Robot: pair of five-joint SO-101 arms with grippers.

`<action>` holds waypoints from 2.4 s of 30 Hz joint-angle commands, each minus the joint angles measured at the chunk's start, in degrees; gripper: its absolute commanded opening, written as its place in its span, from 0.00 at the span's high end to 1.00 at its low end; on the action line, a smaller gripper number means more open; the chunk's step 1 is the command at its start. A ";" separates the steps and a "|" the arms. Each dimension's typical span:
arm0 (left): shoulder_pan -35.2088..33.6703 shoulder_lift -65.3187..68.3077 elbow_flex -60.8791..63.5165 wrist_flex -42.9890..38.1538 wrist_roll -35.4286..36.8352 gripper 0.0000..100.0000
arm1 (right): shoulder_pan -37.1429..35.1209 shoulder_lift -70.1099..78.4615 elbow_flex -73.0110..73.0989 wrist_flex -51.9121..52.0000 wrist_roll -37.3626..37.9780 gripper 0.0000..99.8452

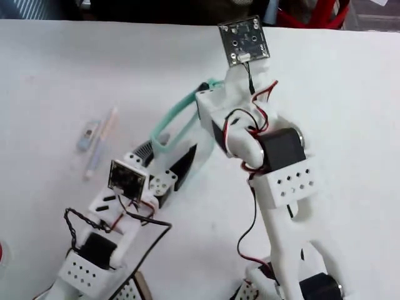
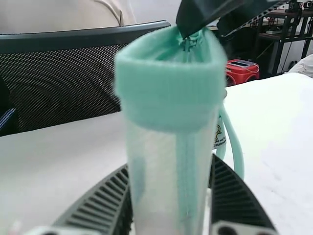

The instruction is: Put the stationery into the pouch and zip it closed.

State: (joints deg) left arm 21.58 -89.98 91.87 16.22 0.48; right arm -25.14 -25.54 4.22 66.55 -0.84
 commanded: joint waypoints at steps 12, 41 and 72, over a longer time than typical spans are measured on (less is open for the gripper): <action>-2.07 -0.57 -41.85 52.57 10.90 0.68 | -0.22 -0.04 1.85 1.63 -0.44 0.76; -33.71 48.57 -60.04 51.87 -18.55 0.79 | 1.01 -0.04 5.63 2.68 -0.44 0.76; -43.82 126.29 -108.66 49.05 -26.90 0.79 | 0.57 0.48 7.82 1.63 -0.44 0.76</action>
State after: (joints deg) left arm -21.76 35.56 -12.57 65.19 -26.77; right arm -24.35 -26.51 9.85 67.78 -0.92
